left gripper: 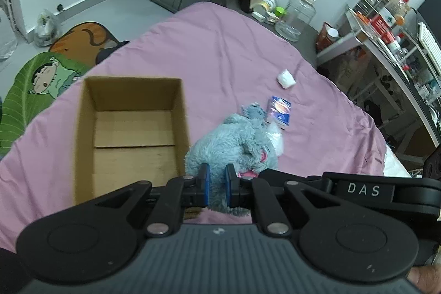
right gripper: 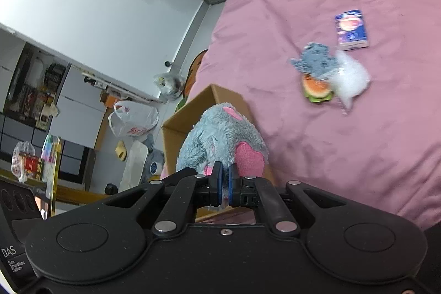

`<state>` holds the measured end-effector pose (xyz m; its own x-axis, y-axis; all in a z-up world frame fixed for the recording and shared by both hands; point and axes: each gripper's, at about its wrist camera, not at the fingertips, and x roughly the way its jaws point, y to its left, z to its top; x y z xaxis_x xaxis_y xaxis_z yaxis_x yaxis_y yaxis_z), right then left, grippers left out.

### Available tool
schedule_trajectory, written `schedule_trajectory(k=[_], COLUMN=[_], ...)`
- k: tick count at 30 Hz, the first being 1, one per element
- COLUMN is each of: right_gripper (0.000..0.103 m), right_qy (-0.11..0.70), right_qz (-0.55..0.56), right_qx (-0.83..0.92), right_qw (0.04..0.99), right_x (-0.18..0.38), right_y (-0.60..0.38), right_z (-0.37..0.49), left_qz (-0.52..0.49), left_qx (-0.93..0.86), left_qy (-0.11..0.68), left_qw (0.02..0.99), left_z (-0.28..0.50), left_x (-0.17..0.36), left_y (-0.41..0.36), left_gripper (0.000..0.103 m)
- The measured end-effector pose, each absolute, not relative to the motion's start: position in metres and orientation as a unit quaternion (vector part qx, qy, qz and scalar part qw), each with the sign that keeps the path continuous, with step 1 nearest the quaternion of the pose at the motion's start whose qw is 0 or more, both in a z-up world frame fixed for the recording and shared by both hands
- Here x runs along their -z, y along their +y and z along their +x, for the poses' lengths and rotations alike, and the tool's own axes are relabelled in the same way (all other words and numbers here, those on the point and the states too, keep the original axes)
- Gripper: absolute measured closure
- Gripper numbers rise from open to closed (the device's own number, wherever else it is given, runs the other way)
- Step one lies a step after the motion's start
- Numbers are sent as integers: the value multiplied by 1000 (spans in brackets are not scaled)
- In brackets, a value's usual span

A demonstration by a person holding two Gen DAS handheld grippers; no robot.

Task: Organize soft objects
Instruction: 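Carry the grey plush mouse with the right tool over the cardboard box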

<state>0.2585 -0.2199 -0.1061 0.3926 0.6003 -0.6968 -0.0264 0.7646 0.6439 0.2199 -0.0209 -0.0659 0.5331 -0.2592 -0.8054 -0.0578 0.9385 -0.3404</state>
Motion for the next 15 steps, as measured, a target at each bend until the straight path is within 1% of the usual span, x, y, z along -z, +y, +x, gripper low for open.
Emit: schedule_trajectory(k=[15], right_gripper=[99], right_qy=[533], right_qz=[249], right_qx=[-221], right_qw=[777], right_x=[105], right_y=[-153], right_z=[284], left_qz=[-180], left_qx=[35], left_qy=[481], left_qw=[858], left_z=[237], left_x=[70], left_y=[43], left_gripper=[93])
